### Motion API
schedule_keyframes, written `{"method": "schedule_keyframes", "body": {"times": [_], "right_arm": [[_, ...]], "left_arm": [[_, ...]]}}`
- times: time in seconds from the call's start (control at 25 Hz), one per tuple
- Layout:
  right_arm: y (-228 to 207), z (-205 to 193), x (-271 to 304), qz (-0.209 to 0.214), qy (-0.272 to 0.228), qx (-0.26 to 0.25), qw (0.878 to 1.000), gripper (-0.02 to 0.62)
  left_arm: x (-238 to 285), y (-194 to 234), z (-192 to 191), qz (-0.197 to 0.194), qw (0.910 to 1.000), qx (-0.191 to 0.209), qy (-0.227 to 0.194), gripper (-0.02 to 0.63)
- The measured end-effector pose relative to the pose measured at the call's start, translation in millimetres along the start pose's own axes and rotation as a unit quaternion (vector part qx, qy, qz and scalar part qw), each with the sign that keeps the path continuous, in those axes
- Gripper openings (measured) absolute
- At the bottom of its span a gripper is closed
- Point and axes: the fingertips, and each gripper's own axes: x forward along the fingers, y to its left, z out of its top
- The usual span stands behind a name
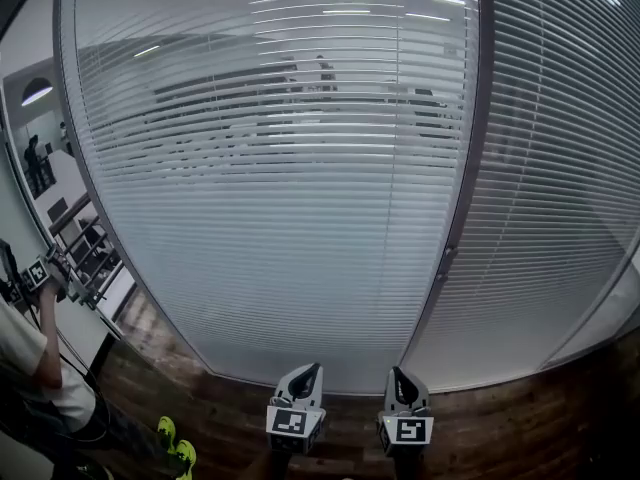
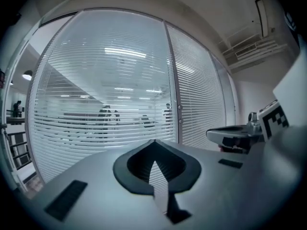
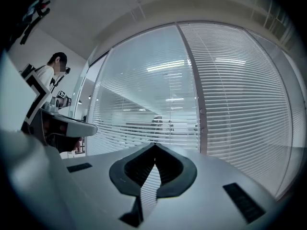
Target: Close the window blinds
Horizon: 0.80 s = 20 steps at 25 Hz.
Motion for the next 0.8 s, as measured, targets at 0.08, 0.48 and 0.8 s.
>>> {"method": "schedule_keyframes", "body": {"times": [0.08,0.48,0.8], "right_arm": [[-10,1,2,-0.009,0.004,0.003,1.000,0.002],[-37,2,9,-0.016,-0.005,0.013,1.000,0.002],[-47,3,14,-0.012,-0.005,0.010,1.000,0.002]], "left_arm": [[4,-3,4,0.001,1.0000,0.001,-0.004,0.000],[25,-21,6,-0.012,0.9999,-0.004,0.007,0.000],[39,-33,12,-0.025,0.9997,-0.004,-0.002,0.000]]}}
